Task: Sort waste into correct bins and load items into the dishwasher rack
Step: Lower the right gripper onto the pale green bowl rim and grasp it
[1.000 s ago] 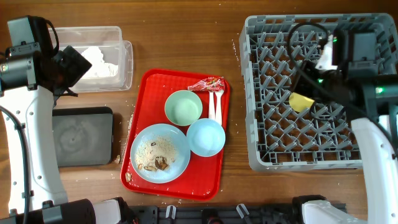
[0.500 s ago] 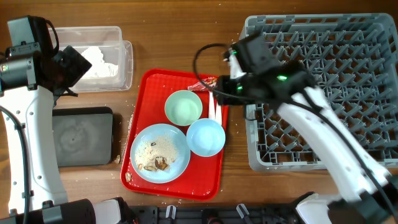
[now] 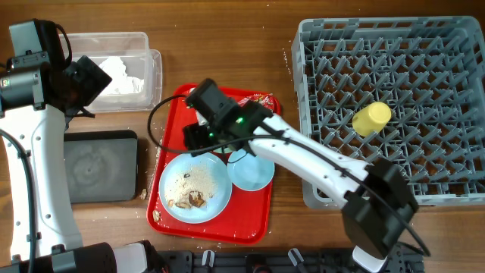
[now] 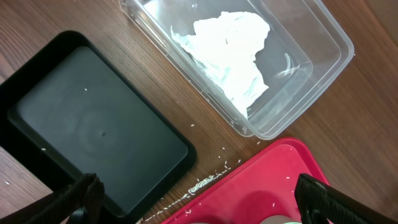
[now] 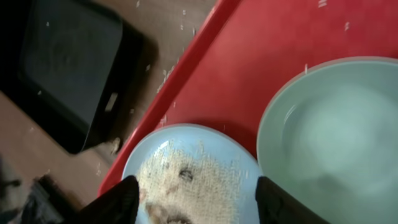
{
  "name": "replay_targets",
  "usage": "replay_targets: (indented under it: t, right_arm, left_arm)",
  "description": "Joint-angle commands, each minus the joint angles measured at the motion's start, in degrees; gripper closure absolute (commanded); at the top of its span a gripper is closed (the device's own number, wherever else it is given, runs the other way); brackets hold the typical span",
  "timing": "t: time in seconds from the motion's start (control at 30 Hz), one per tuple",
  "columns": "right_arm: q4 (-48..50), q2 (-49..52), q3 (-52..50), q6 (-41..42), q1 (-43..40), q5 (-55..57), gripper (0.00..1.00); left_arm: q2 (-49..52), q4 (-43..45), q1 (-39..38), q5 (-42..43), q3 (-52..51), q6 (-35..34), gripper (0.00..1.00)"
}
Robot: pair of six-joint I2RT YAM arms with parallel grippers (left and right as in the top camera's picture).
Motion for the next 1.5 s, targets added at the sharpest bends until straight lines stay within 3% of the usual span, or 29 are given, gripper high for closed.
replay_targets:
  t: [0.0,0.37,1.13,1.47]
  right_arm:
    - [3.26,4.07,0.66,-1.55,0.02,6.6,0.34]
    - [6.6,9.49,0.63,-3.23,0.09,13.88,0.45]
    - [5.55,11.8,0.26,-4.28,1.57,19.87,0.49]
    - [5.38,11.82,0.11,-2.1,3.3,19.67,0.67]
  left_arm:
    - [-0.13,0.07,0.2,-0.52,-0.02,-0.55,0.0]
    - [-0.13,0.07,0.2,-0.52,-0.02,-0.55,0.0]
    - [-0.13,0.07,0.2,-0.52,-0.02,-0.55,0.0]
    - [-0.13,0.07,0.2,-0.52,-0.02,-0.55,0.0]
